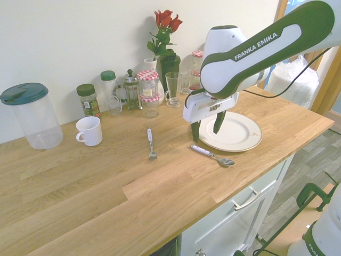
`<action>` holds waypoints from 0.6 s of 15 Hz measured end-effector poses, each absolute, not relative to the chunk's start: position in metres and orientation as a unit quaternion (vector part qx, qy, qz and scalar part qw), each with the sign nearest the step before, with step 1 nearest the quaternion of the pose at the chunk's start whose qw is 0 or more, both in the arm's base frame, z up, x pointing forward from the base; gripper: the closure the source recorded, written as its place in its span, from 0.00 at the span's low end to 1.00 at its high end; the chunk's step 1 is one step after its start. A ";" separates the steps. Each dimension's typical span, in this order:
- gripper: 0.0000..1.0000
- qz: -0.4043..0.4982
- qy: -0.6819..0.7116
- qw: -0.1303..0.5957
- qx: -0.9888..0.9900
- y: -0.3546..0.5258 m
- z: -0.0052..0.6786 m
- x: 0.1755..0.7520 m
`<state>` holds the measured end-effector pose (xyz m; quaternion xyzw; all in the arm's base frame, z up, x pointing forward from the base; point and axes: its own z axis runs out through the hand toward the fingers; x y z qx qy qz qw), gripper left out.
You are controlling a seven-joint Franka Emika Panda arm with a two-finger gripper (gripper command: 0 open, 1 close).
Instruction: Put the fork into the plate
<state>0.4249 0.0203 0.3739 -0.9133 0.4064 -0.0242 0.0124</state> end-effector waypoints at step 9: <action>0.00 -0.041 0.401 0.058 -0.913 0.050 0.396 0.446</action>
